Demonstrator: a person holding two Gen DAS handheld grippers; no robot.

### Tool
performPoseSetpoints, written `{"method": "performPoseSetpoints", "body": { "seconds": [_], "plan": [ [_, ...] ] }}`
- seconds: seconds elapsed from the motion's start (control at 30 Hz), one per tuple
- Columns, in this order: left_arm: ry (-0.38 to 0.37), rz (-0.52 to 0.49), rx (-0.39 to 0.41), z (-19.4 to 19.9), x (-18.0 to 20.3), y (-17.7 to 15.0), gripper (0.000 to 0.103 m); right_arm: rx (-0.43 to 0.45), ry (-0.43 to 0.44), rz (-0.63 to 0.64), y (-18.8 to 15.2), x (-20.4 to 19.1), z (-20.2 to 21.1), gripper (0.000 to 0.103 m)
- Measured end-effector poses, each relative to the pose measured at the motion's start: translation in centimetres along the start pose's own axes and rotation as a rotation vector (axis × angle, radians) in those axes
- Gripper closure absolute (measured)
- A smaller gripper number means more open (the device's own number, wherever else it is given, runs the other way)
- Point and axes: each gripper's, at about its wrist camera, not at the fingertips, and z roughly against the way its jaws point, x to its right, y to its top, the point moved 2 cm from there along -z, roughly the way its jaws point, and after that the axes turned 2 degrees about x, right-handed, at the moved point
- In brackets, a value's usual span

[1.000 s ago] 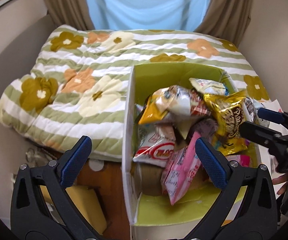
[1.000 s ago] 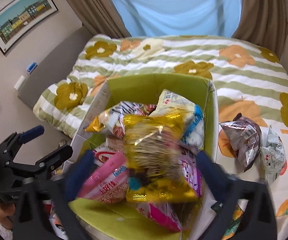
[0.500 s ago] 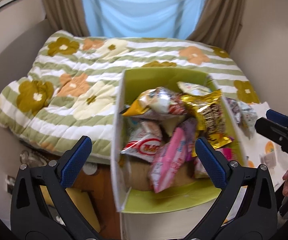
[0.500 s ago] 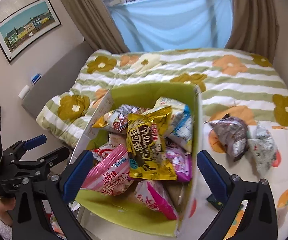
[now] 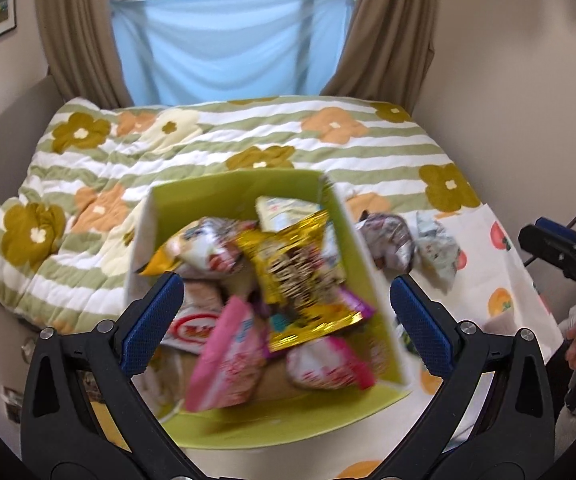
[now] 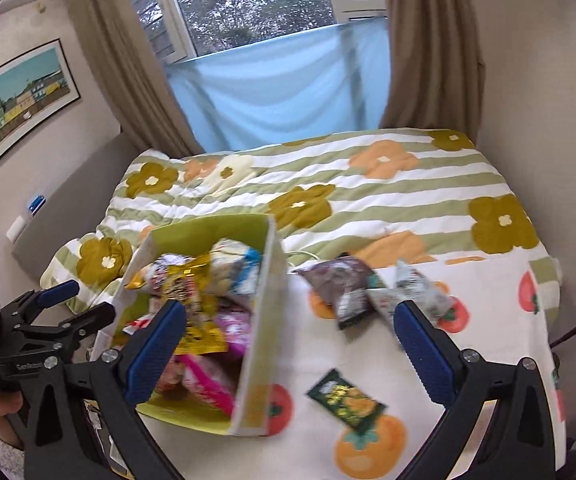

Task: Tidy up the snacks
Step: 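Withdraw both tools and move toward the last bags on the bed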

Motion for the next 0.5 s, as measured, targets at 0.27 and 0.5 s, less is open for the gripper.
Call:
{"method": "performPoseSetpoints", "body": {
  "seconds": [0.27, 0.5],
  "plan": [
    [0.033, 0.056, -0.027, -3.2, 8.4, 2.6, 0.001, -0.084, 0.042, 0.088, 1.5, 8.2, -1.4, 0.000],
    [0.095, 0.121, -0.082, -8.6, 14.9, 4.8, 0.001, -0.182, 0.125, 0.078, 2.6, 14.9, -4.3, 0.000]
  ]
}}
